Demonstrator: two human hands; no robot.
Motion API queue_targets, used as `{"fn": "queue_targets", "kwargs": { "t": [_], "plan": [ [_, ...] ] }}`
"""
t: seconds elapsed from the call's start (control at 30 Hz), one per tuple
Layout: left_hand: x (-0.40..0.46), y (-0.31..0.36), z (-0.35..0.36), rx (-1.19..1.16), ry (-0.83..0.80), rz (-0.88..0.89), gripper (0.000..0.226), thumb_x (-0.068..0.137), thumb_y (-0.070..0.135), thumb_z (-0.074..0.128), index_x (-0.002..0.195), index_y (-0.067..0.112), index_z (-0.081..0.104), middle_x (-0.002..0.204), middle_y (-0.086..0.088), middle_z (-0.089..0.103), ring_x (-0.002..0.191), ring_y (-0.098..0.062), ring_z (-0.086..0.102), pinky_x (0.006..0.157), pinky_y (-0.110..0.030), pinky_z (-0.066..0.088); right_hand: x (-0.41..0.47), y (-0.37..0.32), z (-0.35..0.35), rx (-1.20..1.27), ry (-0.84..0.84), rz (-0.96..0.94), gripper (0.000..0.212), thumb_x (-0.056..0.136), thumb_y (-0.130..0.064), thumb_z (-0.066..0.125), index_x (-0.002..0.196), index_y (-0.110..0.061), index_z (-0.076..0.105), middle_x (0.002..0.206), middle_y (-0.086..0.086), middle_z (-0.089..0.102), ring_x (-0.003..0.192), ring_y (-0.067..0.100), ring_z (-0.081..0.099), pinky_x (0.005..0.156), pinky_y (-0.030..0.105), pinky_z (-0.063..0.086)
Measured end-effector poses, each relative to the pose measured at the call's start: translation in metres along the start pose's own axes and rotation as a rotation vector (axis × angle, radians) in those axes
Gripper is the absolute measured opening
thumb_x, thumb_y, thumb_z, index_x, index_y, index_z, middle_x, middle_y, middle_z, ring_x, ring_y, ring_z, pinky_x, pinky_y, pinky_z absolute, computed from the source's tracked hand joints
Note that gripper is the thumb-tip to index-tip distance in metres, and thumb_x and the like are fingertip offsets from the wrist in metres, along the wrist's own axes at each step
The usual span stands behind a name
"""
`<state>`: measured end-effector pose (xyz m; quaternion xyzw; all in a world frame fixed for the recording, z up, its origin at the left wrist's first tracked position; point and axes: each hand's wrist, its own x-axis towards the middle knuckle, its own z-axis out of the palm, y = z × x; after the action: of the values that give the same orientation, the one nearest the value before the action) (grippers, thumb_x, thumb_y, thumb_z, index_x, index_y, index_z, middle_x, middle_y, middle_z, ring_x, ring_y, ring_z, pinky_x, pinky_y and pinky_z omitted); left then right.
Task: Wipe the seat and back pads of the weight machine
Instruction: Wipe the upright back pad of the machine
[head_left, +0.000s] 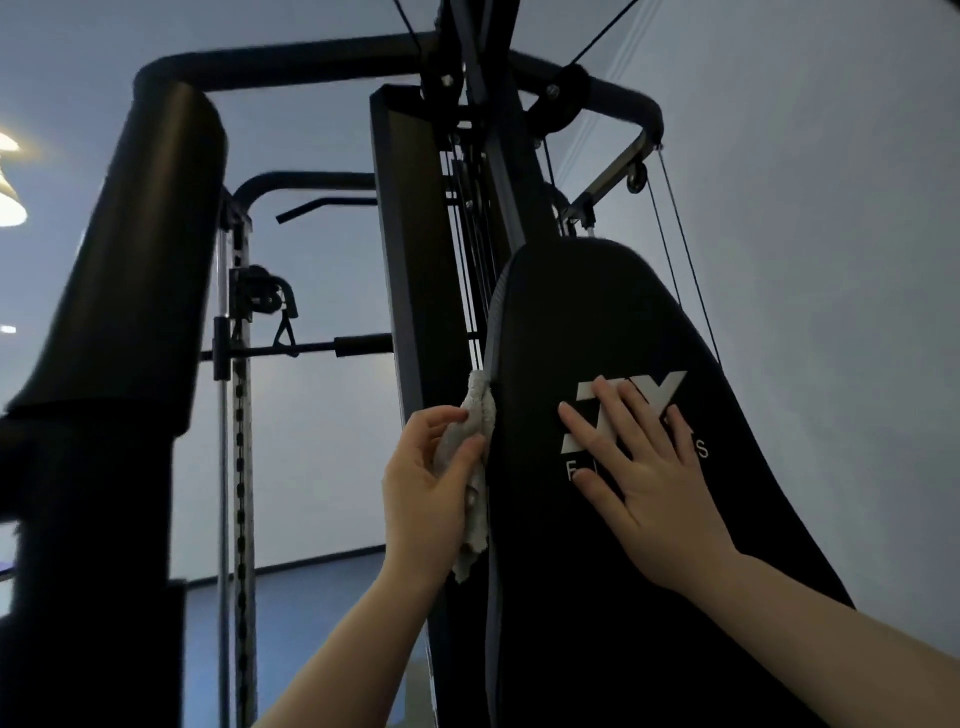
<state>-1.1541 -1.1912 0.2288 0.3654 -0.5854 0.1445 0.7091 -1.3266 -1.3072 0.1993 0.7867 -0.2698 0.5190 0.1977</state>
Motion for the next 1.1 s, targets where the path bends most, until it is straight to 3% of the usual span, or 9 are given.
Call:
{"fn": "queue_targets", "kwargs": {
  "t": [0.13,0.3,0.5,0.7,0.8,0.9,1.0,1.1],
  "plan": [
    [0.046,0.021,0.004,0.012,0.102,0.185,0.019,0.089,0.007,0.064,0.101,0.022,0.062,0.094,0.008,0.066,0.089,-0.008,0.063,0.077,-0.02,0.051,0.0,0.0,0.002,0.003,-0.001,0.002,0.053,0.094,-0.062,0.004,0.144,-0.055,-0.01,0.159,-0.015,-0.017,0.146,0.008,-0.021,0.118,0.046,-0.009],
    [0.104,0.034,0.026,0.079,0.085,0.272,0.021,0.086,0.01,0.066,0.101,0.025,0.065,0.097,0.013,0.066,0.094,-0.004,0.061,0.081,-0.017,0.048,0.0,0.0,0.002,0.018,-0.002,0.004,0.052,0.094,-0.063,0.003,0.145,-0.056,-0.006,0.16,-0.015,-0.013,0.147,0.009,-0.018,0.117,0.046,-0.009],
    [0.133,0.028,0.046,0.077,-0.113,0.159,0.015,0.092,0.017,0.059,0.104,0.025,0.06,0.097,0.015,0.062,0.089,0.005,0.057,0.07,-0.004,0.043,-0.001,0.0,0.004,0.01,0.014,0.011,0.052,0.095,-0.062,0.005,0.144,-0.056,-0.007,0.159,-0.017,-0.015,0.146,0.008,-0.019,0.117,0.041,-0.012],
    [0.077,-0.001,0.019,0.057,-0.074,0.193,0.011,0.088,0.011,0.064,0.089,0.022,0.063,0.082,0.016,0.064,0.078,0.004,0.06,0.072,-0.011,0.045,-0.002,-0.002,0.006,-0.001,0.04,0.012,0.052,0.095,-0.06,0.006,0.147,-0.053,-0.002,0.161,-0.013,-0.009,0.148,0.01,-0.013,0.118,0.047,-0.004],
    [0.098,0.009,0.015,0.075,-0.147,0.182,0.018,0.087,0.009,0.065,0.094,0.026,0.062,0.092,0.01,0.066,0.081,0.003,0.061,0.073,-0.011,0.046,-0.002,0.0,0.007,0.006,0.056,-0.002,0.052,0.096,-0.059,0.007,0.147,-0.052,0.0,0.162,-0.012,-0.005,0.148,0.01,-0.011,0.119,0.048,-0.002],
    [0.101,0.014,0.021,-0.009,-0.149,0.134,0.02,0.089,0.003,0.061,0.103,0.017,0.064,0.094,0.007,0.067,0.085,0.007,0.062,0.074,-0.01,0.046,-0.001,0.002,0.009,0.02,0.065,-0.008,0.052,0.097,-0.057,0.012,0.148,-0.052,0.002,0.162,-0.012,-0.005,0.148,0.01,-0.011,0.119,0.05,0.0],
    [0.067,0.0,0.014,-0.081,-0.08,0.065,0.016,0.088,0.002,0.063,0.091,0.017,0.065,0.084,0.012,0.066,0.08,0.005,0.061,0.074,-0.014,0.046,-0.001,0.001,0.01,0.012,0.077,-0.012,0.052,0.097,-0.057,0.012,0.148,-0.051,0.002,0.162,-0.011,-0.004,0.148,0.01,-0.01,0.119,0.05,0.001],
    [0.022,-0.021,-0.005,-0.136,-0.132,-0.023,0.013,0.087,0.003,0.064,0.087,0.016,0.065,0.082,0.007,0.067,0.082,-0.004,0.063,0.076,-0.021,0.049,-0.001,0.002,0.009,0.004,0.081,-0.012,0.053,0.097,-0.056,0.014,0.149,-0.049,0.005,0.162,-0.009,-0.002,0.148,0.011,-0.01,0.119,0.05,0.002]
  ]
}}
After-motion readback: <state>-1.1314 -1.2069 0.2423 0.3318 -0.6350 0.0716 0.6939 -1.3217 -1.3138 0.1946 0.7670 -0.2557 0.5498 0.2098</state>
